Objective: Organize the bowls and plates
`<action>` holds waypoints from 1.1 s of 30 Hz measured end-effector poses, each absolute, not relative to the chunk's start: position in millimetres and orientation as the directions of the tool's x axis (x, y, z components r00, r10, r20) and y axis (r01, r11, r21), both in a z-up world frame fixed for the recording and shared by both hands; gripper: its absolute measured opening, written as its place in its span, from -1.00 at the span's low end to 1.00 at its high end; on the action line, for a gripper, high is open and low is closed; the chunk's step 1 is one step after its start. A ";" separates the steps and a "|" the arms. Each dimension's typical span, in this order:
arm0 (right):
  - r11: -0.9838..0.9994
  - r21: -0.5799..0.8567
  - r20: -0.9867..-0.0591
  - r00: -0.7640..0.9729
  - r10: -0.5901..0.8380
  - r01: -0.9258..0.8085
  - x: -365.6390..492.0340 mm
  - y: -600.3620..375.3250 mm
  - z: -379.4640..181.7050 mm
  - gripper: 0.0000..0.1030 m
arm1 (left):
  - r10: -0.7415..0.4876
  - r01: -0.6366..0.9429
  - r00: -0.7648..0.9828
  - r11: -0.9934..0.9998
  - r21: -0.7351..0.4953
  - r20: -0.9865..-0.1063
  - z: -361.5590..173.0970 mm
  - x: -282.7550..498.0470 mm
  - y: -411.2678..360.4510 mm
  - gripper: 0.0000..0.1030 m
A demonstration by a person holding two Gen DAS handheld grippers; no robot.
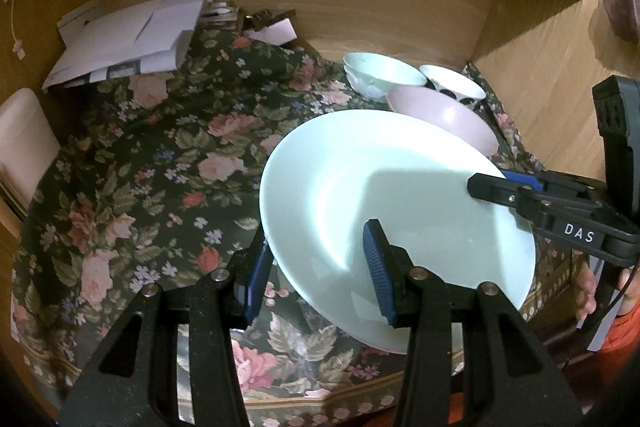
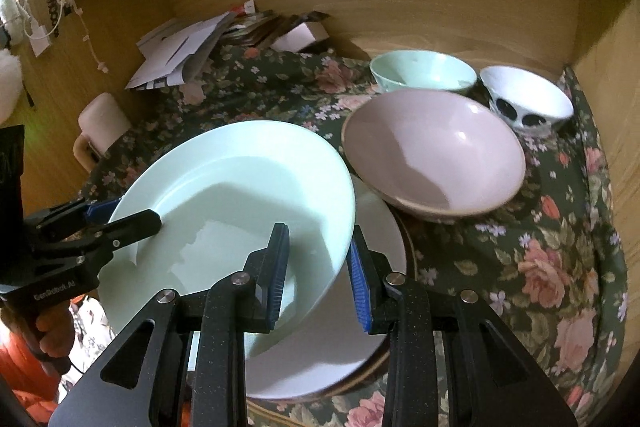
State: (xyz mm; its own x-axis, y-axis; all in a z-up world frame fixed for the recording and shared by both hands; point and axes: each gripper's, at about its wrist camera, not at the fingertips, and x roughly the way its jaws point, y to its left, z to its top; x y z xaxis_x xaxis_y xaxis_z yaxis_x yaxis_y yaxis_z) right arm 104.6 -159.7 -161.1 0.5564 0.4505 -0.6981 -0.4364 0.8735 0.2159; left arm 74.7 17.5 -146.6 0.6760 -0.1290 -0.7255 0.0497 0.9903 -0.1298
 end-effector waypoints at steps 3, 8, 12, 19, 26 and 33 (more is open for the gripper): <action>0.874 0.228 -0.705 0.547 0.452 -0.429 103.8 -163.7 -167.9 -0.47 | -0.131 0.050 0.663 0.990 -0.131 -0.737 -152.6 75.7 13.4 -0.12; 0.875 0.247 -0.717 0.529 0.454 -0.416 104.4 -167.7 -180.6 -0.47 | -0.135 0.045 0.637 0.989 -0.138 -0.759 -165.6 78.4 10.1 -0.12; 0.876 0.263 -0.725 0.516 0.456 -0.404 104.3 -170.5 -188.3 -0.47 | -0.136 0.042 0.620 0.989 -0.140 -0.773 -174.8 80.6 7.7 -0.12; 0.877 0.270 -0.730 0.509 0.456 -0.398 105.0 -169.5 -193.3 -0.47 | -0.121 0.036 0.614 0.992 -0.125 -0.780 -180.4 84.5 6.8 -0.12; 0.876 0.278 -0.733 0.502 0.458 -0.393 106.1 -172.7 -195.5 -0.47 | -0.126 0.037 0.601 0.991 -0.131 -0.789 -185.8 89.0 7.0 -0.12; 0.881 0.270 -0.733 0.511 0.449 -0.388 101.0 -173.2 -194.1 -0.47 | -0.106 0.057 0.607 0.994 -0.089 -0.788 -185.5 87.3 2.5 -0.12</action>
State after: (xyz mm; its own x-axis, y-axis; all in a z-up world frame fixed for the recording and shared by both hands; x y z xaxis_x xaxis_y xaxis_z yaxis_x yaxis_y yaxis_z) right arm 101.0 -173.2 -194.1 0.5109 0.4494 -0.7328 -0.3878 0.8813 0.2700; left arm 87.3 2.5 -185.5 0.6070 -0.1056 -0.7877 0.0571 0.9944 -0.0893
